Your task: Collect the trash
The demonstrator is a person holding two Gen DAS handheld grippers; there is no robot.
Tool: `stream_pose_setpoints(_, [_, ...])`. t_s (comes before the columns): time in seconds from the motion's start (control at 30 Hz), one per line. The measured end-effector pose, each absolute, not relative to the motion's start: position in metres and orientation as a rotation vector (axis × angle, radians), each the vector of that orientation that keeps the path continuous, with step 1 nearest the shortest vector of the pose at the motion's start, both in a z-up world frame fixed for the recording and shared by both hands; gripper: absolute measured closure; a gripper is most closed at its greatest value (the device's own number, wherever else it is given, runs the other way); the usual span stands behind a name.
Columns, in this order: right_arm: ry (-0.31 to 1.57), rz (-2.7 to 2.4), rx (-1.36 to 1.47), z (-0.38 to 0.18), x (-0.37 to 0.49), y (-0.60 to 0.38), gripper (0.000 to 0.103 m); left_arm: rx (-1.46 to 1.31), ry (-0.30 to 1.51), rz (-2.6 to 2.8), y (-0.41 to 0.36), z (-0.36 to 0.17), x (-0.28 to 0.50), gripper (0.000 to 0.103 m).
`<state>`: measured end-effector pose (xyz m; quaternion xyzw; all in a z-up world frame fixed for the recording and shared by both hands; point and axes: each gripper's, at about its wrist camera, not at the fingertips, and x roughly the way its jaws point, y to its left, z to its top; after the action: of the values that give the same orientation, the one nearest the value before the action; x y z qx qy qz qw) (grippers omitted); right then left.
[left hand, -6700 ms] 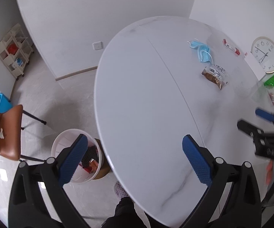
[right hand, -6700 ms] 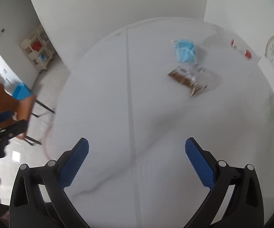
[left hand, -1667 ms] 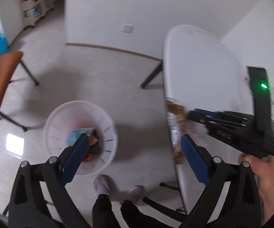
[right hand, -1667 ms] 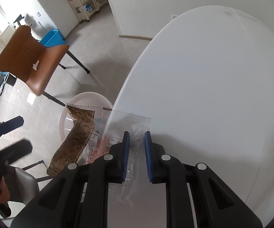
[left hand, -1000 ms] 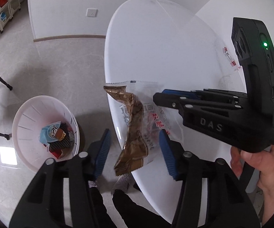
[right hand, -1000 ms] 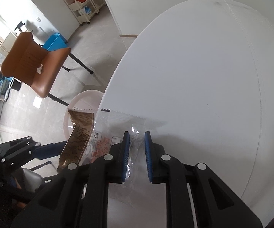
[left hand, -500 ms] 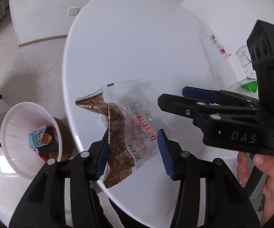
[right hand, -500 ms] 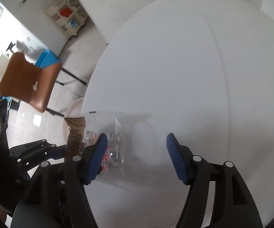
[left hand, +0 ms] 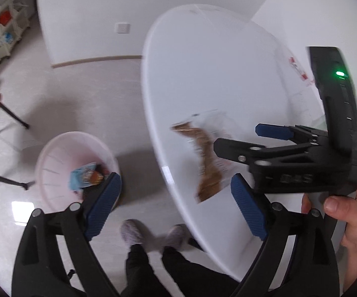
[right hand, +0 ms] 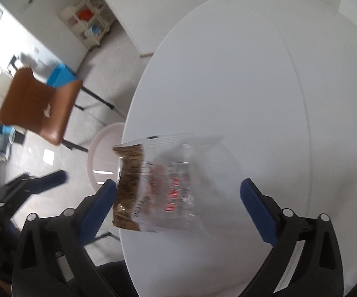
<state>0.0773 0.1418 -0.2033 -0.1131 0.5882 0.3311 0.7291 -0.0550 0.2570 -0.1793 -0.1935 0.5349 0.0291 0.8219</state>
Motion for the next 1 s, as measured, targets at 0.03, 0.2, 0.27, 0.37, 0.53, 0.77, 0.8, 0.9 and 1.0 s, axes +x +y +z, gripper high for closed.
stream_pose_setpoints(0.03, [1.297,0.719,-0.289,-0.207,0.073,0.153,0.003,-0.406,1.139,0.079,0.26,-0.177,-0.06,0.016])
stream_pose_setpoints(0.2, [1.288,0.68,-0.368,-0.217,0.065,0.174,0.003,-0.412,1.124,0.184,0.281,-0.172,-0.088,0.016])
stream_pose_setpoints(0.27, [1.285,0.665,-0.396,-0.221,0.065,0.175,0.003,-0.431,1.117,0.22,0.289,-0.172,-0.097,0.016])
stream_pose_setpoints(0.37, [1.302,0.682,-0.374,-0.223,0.065,0.167,0.027,-0.461,1.093,0.275,0.304,-0.171,-0.111,0.016])
stream_pose_setpoints(0.53, [1.31,0.717,-0.31,-0.215,0.068,0.157,0.046,-0.46,1.074,0.353,0.325,-0.168,-0.132,0.016])
stream_pose_setpoints(0.77, [1.263,0.863,-0.264,-0.181,0.053,0.195,0.05,-0.481,1.045,0.48,0.368,-0.159,-0.166,0.016])
stream_pose_setpoints(0.8, [1.254,0.892,-0.27,-0.177,0.048,0.207,0.05,-0.478,1.044,0.502,0.374,-0.159,-0.172,0.016])
stream_pose_setpoints(0.9, [1.245,0.987,-0.313,-0.175,0.031,0.253,0.049,-0.487,1.052,0.543,0.388,-0.161,-0.183,0.016])
stream_pose_setpoints(1.0, [1.27,1.06,-0.387,-0.197,0.012,0.303,0.048,-0.508,1.068,0.579,0.4,-0.168,-0.19,0.016])
